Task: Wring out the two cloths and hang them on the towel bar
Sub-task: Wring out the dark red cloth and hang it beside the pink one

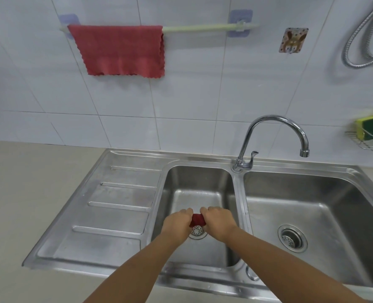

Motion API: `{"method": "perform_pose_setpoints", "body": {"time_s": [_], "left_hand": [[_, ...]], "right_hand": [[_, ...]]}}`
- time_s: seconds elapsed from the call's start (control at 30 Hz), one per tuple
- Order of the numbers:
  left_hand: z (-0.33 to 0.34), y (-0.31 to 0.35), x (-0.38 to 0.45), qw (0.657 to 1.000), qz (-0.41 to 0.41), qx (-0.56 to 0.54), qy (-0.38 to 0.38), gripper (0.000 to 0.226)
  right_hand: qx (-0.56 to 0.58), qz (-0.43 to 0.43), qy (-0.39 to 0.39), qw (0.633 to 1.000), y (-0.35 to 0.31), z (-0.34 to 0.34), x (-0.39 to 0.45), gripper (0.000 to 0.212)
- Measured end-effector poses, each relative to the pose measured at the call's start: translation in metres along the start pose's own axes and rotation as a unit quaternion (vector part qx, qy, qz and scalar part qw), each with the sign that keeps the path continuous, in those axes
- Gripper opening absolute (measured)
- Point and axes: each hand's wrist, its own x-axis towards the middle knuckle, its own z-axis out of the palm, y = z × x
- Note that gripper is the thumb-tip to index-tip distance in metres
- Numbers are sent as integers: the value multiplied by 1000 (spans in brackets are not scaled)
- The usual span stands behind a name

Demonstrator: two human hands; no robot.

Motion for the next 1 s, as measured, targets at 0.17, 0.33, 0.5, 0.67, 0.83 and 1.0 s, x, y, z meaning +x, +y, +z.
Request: {"method": "perform_pose_setpoints", "body": {"time_s": [0.17, 0.33, 0.5, 0.67, 0.83, 1.0], "left_hand": [[2, 1, 5, 998, 19, 57, -20, 23], [-6, 11, 8, 997, 28, 39, -59, 34], [-10, 20, 14, 985, 3, -95, -142, 28], [-21, 12, 21, 975, 8, -149, -167, 21], [-18, 0, 20, 984, 17, -80, -156, 22], [0, -13, 14, 998, 33, 13, -58, 36]], "right_hand": [[-51, -4, -21, 998, 5, -1, -4, 15], [-87, -61, -29, 994, 18, -6, -5, 15], [-113, -129, -28, 985, 36, -21, 0, 22], [-104, -126, -20, 986, 35, -24, 8, 25], [-91, -119, -25, 988, 25, -15, 11, 23], [10, -71, -24, 997, 19, -4, 9, 30]]}}
